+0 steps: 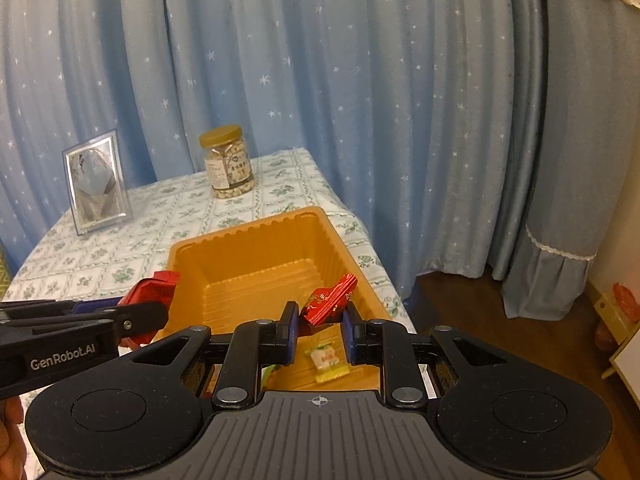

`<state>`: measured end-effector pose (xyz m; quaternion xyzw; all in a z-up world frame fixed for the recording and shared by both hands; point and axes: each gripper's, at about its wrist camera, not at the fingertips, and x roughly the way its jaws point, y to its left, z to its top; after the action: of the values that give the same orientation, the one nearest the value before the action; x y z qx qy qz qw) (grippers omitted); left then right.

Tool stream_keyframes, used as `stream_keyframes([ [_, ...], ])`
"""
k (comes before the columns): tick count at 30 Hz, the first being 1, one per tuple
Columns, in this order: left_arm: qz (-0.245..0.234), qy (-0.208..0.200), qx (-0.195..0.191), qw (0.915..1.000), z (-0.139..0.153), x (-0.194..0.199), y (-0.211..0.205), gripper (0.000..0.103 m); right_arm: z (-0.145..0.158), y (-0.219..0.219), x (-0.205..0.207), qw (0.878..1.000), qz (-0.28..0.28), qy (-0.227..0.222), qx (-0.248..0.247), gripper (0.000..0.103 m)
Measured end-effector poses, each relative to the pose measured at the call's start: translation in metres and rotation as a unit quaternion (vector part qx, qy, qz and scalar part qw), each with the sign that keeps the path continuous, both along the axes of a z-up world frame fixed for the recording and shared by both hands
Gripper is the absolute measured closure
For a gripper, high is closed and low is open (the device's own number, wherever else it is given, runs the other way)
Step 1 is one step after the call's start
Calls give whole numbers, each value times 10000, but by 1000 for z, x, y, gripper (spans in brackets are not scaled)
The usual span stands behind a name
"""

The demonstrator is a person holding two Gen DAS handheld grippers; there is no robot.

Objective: Organize snacks
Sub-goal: 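Carry both red candies over the orange tray and open both tools to drop them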

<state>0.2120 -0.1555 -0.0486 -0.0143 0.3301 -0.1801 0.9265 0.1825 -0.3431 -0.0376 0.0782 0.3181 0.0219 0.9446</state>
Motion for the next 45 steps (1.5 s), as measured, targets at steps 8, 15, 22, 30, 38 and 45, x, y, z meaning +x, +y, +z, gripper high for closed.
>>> stream_keyframes([
  [8, 31, 32, -132, 9999, -18, 35, 1, 60, -15, -2, 25, 9999, -29, 125, -12, 80],
  [15, 236, -16, -151, 9996, -21, 29, 22, 60, -21, -3, 30, 9998, -18, 212, 49, 80],
  [22, 448, 12, -180, 9988, -24, 12, 46, 60, -23, 6, 38, 9997, 115, 228, 44, 80],
  [30, 670, 43, -197, 9975, -21, -4, 67, 58, -22, 18, 47, 9988, 269, 120, 401, 69],
  [38, 889, 81, -191, 9958, -13, -31, 88, 54, -10, 13, 21, 9980, 38, 90, 620, 34],
  [45, 1063, 86, -152, 9942, 0, -67, 104, 50, 3, 19, -26, 9966, -79, 184, 805, 34],
])
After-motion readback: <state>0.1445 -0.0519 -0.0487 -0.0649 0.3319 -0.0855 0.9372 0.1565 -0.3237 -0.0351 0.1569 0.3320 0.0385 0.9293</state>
